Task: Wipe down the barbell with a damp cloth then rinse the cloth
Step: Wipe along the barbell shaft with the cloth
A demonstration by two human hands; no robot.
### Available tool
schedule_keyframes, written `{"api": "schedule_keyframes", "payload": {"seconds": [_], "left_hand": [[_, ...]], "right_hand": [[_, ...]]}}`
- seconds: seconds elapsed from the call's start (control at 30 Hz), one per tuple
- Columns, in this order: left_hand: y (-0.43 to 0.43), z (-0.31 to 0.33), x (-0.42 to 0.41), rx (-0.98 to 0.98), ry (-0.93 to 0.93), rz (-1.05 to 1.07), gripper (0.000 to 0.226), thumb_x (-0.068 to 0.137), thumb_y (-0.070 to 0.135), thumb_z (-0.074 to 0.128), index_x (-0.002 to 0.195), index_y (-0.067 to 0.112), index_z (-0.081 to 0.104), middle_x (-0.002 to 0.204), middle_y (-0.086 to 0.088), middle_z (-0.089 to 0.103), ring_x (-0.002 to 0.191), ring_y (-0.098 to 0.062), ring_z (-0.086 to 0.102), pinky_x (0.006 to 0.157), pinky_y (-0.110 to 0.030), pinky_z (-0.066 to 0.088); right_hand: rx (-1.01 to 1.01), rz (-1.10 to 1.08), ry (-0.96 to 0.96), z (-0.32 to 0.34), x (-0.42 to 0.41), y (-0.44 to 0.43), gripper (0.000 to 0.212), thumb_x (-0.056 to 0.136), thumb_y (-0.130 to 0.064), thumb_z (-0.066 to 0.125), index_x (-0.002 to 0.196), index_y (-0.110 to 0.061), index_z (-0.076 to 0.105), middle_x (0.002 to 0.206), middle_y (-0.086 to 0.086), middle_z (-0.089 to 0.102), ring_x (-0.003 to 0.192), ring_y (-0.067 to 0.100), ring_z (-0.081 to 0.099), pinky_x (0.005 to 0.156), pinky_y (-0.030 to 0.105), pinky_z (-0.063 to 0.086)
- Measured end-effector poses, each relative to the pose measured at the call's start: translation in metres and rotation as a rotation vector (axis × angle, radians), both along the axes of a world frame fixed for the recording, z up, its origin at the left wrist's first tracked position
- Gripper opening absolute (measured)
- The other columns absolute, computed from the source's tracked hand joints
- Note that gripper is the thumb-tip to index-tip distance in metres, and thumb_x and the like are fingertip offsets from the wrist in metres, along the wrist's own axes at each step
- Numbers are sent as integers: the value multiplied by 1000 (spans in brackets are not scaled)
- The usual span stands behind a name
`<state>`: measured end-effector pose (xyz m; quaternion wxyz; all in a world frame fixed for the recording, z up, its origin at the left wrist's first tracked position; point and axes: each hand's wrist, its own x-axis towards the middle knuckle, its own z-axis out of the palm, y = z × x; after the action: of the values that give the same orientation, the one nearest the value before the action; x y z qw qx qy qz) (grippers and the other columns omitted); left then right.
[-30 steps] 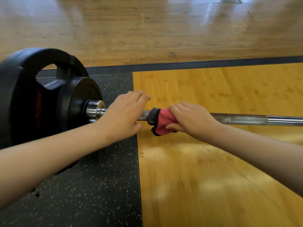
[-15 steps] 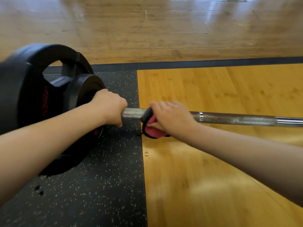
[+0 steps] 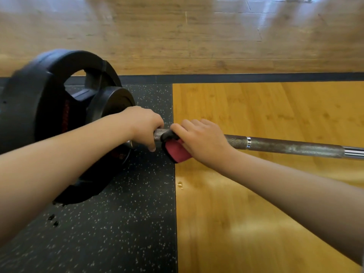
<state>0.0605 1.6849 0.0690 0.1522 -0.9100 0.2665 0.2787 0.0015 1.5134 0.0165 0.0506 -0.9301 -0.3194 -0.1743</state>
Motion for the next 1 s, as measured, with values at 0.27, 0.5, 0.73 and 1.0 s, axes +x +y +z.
{"api": "schedule_keyframes", "payload": {"seconds": [0.27, 0.5, 0.73, 1.0], "left_hand": [[-4, -5, -4, 36, -17, -55, 21, 87, 38, 58, 102, 29, 46, 74, 8, 60, 69, -12, 58, 60, -26, 41], [12, -38, -44, -138, -698, -167, 30, 68, 11, 72, 91, 8, 54, 45, 0, 52, 38, -21, 46, 75, -36, 32], [3, -3, -36, -48, -243, -40, 16, 90, 33, 47, 99, 20, 45, 97, 1, 65, 90, -22, 62, 73, -30, 35], [-9, 2, -4, -111, 313, 232, 47, 76, 24, 78, 115, 19, 51, 83, 2, 66, 71, -15, 62, 68, -29, 50]], "right_hand": [[-44, -200, 234, 12, -28, -107, 36, 93, -31, 32, 102, -12, 62, 88, 1, 68, 75, 25, 64, 61, 33, 47], [121, -130, 161, 5, -18, -22, 35, 92, -28, 33, 87, -9, 63, 74, 2, 64, 60, 22, 59, 54, 29, 42], [184, -96, 19, 1, -9, 37, 26, 85, -18, 39, 82, -6, 62, 61, 3, 58, 48, 21, 53, 47, 25, 30], [133, -226, 254, 14, -20, -28, 3, 82, -3, 59, 83, -3, 56, 65, 8, 60, 50, 26, 56, 43, 21, 21]]}}
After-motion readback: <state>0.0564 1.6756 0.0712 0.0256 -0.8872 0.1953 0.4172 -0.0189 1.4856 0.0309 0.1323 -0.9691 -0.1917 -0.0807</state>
